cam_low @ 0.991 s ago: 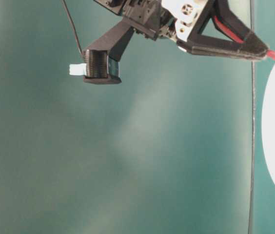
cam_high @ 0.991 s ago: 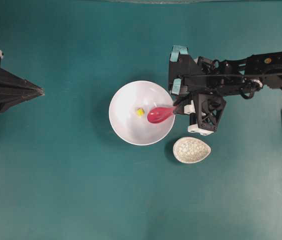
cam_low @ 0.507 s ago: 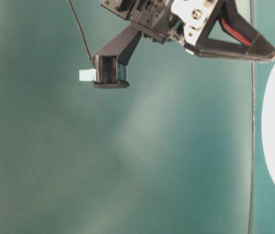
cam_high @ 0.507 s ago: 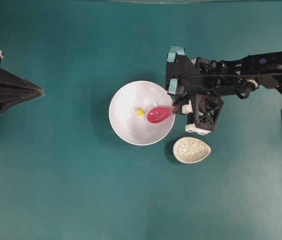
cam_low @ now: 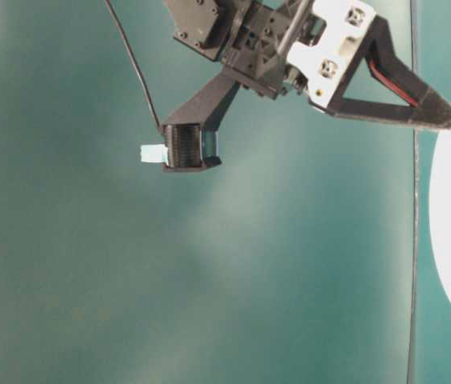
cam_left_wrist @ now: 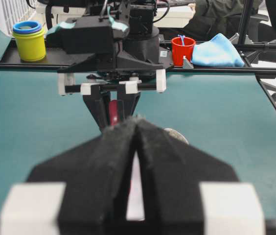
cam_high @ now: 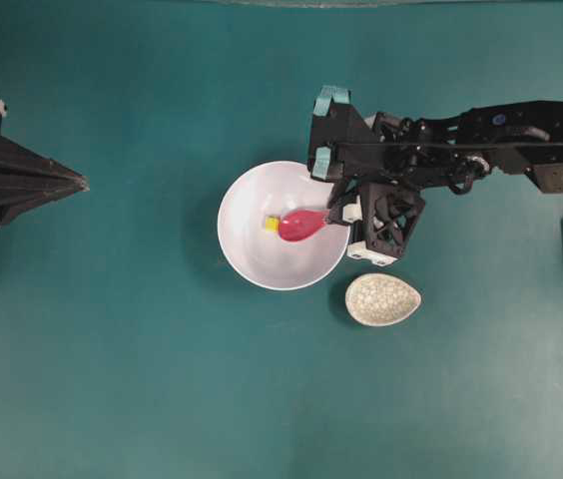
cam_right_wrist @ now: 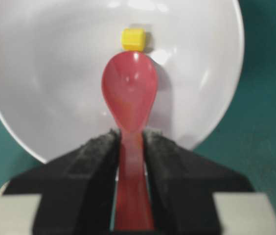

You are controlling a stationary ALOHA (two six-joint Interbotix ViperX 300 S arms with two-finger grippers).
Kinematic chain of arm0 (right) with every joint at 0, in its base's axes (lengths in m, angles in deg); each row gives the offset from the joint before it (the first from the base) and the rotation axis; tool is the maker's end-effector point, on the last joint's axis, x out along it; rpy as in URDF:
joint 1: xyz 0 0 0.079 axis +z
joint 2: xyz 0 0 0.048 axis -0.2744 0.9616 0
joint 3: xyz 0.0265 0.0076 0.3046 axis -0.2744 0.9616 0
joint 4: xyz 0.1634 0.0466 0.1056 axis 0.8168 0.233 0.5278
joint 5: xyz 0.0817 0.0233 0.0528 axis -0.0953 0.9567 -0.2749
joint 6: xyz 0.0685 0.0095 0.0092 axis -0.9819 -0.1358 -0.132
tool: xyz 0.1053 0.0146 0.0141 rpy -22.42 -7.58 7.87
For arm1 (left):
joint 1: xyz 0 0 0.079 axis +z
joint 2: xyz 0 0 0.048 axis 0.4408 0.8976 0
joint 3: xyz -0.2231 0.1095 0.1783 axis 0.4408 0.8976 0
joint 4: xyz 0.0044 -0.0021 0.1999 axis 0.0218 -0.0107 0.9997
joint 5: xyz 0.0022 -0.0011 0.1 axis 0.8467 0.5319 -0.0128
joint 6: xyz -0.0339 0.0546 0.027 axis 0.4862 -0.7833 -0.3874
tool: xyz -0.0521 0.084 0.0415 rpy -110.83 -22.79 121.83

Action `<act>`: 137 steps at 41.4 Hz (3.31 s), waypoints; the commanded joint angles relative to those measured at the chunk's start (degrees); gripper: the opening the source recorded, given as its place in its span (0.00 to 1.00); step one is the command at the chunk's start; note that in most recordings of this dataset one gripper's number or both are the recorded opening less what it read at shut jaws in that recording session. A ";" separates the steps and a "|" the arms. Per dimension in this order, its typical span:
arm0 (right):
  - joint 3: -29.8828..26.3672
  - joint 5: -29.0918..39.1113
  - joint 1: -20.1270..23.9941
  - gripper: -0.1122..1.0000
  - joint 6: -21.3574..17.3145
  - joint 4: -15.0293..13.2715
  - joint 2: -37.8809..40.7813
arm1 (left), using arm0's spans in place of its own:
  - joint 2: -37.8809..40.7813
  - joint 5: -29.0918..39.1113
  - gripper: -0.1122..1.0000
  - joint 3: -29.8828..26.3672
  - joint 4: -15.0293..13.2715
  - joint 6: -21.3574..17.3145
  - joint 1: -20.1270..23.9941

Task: Scoop the yellow hexagonal prism block from the bowl with a spoon using the right arm.
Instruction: 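Push the spoon bowl under the yellow block along the bowl floor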

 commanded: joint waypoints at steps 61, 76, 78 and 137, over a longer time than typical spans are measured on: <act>-2.55 -4.22 -0.26 0.32 -1.67 0.09 1.58 | 0.26 -0.44 0.13 -1.58 0.18 -0.35 -0.09; -3.69 -5.71 -0.26 0.32 -1.67 0.18 2.37 | 0.26 -0.44 0.13 -1.58 0.18 -0.35 -0.09; -3.69 -5.80 -0.26 0.32 -1.67 0.09 2.37 | 0.26 -0.44 0.13 -1.58 0.18 -0.35 -0.09; -3.60 -6.94 0.79 0.32 -1.67 0.26 4.31 | 0.26 -0.62 0.13 -1.67 0.18 -0.44 -0.09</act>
